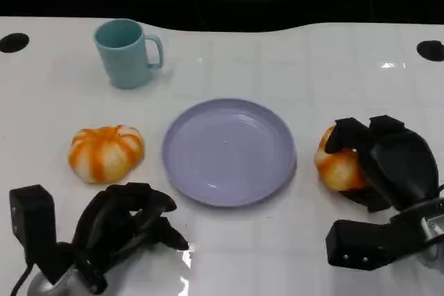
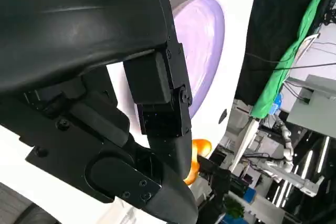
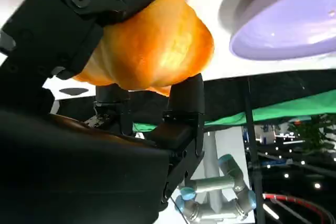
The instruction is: Grasp the bread from the table and place it into the plate.
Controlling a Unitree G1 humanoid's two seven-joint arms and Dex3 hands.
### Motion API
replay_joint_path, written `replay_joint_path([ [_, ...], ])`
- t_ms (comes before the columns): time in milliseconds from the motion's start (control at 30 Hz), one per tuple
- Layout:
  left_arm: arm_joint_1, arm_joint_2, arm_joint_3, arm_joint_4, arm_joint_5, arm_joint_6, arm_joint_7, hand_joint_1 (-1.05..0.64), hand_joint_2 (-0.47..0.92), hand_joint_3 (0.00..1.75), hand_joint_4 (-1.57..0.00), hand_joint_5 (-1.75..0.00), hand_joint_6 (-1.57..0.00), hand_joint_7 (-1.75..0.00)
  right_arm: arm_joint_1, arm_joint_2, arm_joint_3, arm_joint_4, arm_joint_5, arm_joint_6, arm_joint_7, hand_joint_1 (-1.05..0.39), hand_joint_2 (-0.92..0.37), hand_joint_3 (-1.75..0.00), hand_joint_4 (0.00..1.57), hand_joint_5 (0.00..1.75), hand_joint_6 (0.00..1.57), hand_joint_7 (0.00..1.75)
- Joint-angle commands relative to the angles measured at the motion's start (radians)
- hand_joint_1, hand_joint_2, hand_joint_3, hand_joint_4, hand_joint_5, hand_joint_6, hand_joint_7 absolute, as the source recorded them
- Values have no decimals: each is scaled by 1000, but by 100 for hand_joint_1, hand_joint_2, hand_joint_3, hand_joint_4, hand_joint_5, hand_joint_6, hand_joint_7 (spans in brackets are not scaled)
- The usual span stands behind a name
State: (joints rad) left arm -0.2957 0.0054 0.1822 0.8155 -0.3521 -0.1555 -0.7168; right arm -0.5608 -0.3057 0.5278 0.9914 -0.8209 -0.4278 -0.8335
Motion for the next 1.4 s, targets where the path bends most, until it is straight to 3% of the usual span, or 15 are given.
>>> replay_joint_path([
  [33,13,11,2,21,5,0,-7,-104,74,0,-157,-46,-157,-21,17,-29,-38,-40,31,-29,-26,-8,-19,-132,106,175,78,175],
  [533,17,11,-3,12,11,-1,6,-104,75,0,-157,-46,-157,-22,43,-49,-117,-190,73,-69,48,-7,-14,-155,109,175,82,175],
  [667,17,7,-2,8,9,8,12,-105,74,0,-157,-47,-157,-22,-60,11,-82,-213,77,-96,191,-7,-5,-155,112,175,93,158],
  [867,18,8,-2,11,10,4,10,-105,74,0,-157,-47,-157,-22,-124,65,-65,-175,76,-97,272,-8,-3,-159,112,175,100,149],
  [1167,24,6,5,9,-1,7,-8,-102,73,0,-157,-45,-157,-18,-198,130,-39,-97,65,-95,286,-17,-11,-155,107,175,94,149],
  [1400,29,7,2,2,2,10,-4,-103,73,0,-157,-45,-157,-19,-227,157,-24,-53,65,-83,288,-20,-21,-144,104,175,92,138],
])
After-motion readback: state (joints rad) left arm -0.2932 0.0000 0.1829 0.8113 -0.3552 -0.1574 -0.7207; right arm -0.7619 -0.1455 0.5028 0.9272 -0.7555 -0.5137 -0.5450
